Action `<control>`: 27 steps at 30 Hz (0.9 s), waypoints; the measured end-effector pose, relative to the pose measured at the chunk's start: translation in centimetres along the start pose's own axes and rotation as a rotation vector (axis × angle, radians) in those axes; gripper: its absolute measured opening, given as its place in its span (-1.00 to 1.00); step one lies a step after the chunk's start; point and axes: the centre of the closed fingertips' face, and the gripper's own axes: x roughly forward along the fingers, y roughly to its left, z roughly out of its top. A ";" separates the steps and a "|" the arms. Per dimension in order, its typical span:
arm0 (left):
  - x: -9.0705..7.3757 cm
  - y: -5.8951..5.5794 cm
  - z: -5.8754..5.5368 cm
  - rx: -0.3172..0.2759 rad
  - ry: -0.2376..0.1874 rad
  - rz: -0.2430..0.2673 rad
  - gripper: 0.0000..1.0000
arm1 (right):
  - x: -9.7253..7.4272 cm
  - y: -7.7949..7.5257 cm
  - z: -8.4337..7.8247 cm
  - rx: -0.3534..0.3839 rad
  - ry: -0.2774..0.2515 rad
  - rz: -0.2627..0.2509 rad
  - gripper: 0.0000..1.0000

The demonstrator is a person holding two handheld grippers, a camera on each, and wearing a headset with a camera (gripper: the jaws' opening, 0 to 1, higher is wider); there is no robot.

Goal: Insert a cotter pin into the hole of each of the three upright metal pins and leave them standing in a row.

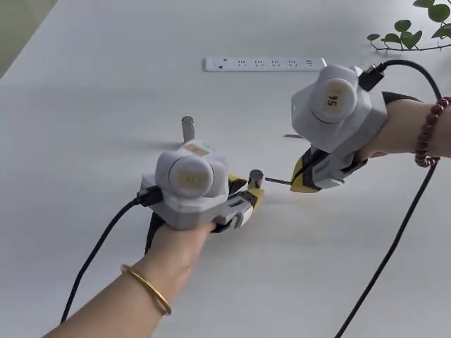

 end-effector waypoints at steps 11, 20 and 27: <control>0.1 0.0 -0.4 0.016 0.013 0.005 -0.76 | -0.3 -0.6 0.3 -0.047 0.016 -0.026 -1.00; 0.1 0.2 -0.6 0.027 0.016 0.014 -0.77 | -0.3 -1.0 0.4 -0.059 0.022 -0.037 -1.00; 0.1 0.2 -0.6 0.023 0.016 0.007 -0.77 | -0.3 -1.0 0.5 -0.061 0.024 -0.036 -1.00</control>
